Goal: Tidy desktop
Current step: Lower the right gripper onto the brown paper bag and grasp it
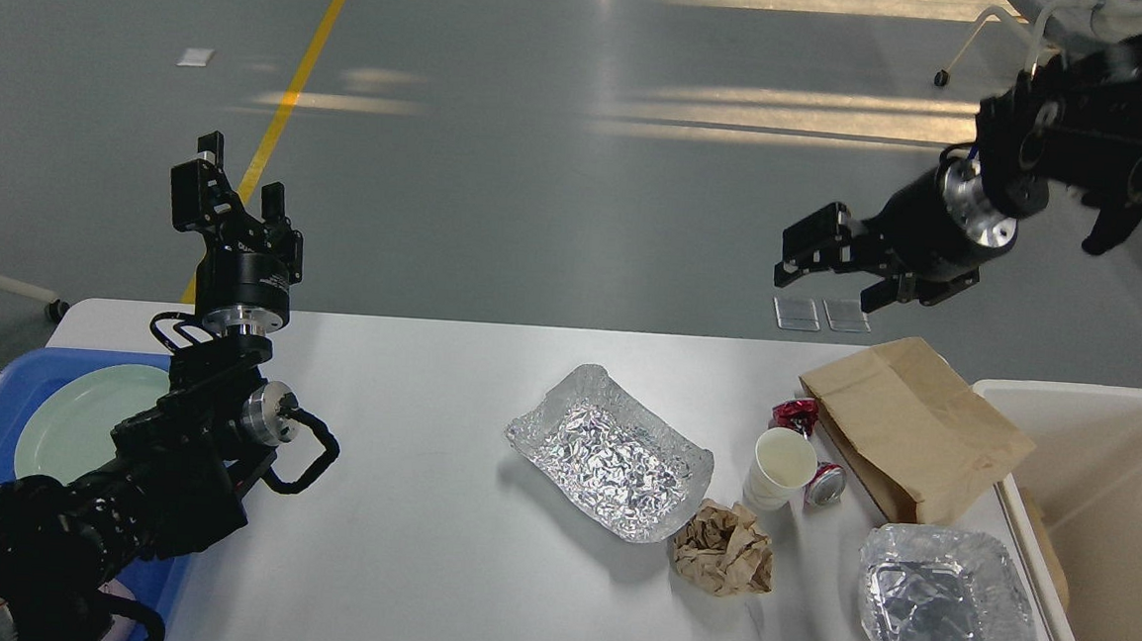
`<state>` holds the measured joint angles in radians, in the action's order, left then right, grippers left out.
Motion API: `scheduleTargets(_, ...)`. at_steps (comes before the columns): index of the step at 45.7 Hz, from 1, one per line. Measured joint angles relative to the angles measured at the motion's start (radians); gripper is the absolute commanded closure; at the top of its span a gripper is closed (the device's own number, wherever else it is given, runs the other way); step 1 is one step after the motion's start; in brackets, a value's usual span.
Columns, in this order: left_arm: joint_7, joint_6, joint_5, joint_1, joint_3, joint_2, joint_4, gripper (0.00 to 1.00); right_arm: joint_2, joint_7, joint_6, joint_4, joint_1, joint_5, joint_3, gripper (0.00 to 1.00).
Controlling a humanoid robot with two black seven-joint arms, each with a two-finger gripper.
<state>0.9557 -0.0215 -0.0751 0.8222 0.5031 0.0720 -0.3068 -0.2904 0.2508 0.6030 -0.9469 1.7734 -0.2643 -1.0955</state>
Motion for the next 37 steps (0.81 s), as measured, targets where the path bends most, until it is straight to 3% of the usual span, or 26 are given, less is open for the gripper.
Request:
scheduleTargets(9,0.000,0.000,0.000,0.000,0.000,0.000,0.000,0.04,0.031,0.001,-0.130,0.006,-0.120,-0.023,0.003,0.00)
scheduleTargets(24,0.000,0.000,0.000,0.000,0.000,0.000,0.000,0.04,0.067,0.001,-0.203,0.082,-0.250,-0.037,-0.007,0.00)
scheduleTargets(37,0.000,0.000,0.000,0.000,0.000,0.000,0.000,0.04,0.029,0.004,-0.278,0.123,-0.264,-0.196,-0.089,0.00)
